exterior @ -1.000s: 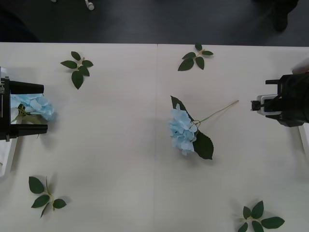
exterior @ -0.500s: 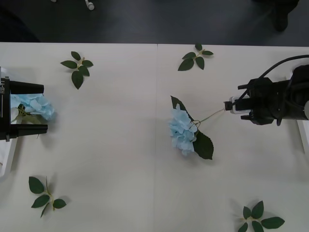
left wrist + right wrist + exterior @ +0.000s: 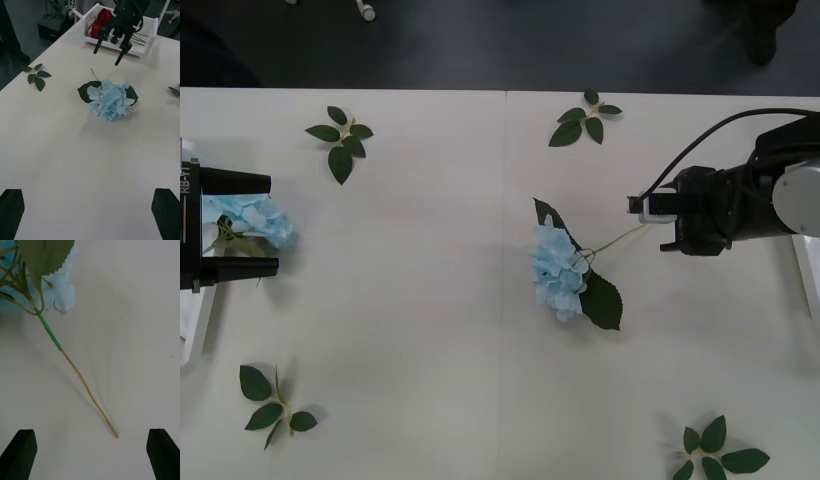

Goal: Put the red flowers into the right box and the blue flowers into the left box

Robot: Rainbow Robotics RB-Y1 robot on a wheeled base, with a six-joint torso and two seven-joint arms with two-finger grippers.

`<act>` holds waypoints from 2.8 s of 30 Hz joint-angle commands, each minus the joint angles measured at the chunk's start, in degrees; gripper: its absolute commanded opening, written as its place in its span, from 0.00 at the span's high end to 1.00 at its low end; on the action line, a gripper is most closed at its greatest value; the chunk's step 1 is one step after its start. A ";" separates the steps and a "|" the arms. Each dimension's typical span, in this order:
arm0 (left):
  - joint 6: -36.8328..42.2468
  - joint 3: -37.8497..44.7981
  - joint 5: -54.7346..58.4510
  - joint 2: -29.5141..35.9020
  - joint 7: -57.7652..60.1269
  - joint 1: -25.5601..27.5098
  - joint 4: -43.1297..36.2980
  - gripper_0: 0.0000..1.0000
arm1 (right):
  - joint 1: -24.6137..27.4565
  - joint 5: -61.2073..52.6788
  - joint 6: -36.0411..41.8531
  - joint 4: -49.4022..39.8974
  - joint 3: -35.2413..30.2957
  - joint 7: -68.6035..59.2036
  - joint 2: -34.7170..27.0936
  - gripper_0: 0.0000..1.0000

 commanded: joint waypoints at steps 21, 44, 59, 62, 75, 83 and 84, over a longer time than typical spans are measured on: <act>0.10 -0.77 -0.16 1.71 -1.23 0.59 -1.64 0.00 | -18.92 -5.91 7.05 20.41 13.32 -0.96 3.87 0.14; 0.10 -0.77 -0.16 1.71 -1.23 0.59 -1.64 0.00 | -19.09 -3.45 4.76 26.48 17.71 -0.96 7.03 0.14; 0.10 -0.77 -0.16 1.71 -1.23 0.59 -1.64 0.00 | -19.09 -8.89 3.18 26.39 19.20 -0.96 8.27 0.14; 0.10 -0.77 -0.16 1.71 -1.23 0.59 -1.64 0.00 | -19.09 -9.95 2.21 26.48 19.12 -0.96 8.27 0.14; 0.10 -0.77 -0.16 1.71 -1.23 0.59 -1.64 0.00 | -18.39 -12.94 -2.97 26.48 19.12 -0.96 5.98 0.14; 0.10 -0.77 -0.16 1.71 -1.23 0.59 -1.64 0.00 | -18.39 -12.06 -5.17 26.48 19.29 -0.96 6.16 0.14; 0.10 -0.77 -0.16 1.71 -1.23 0.59 -1.64 0.00 | -18.39 -11.62 -5.26 26.48 19.38 -0.96 6.24 0.14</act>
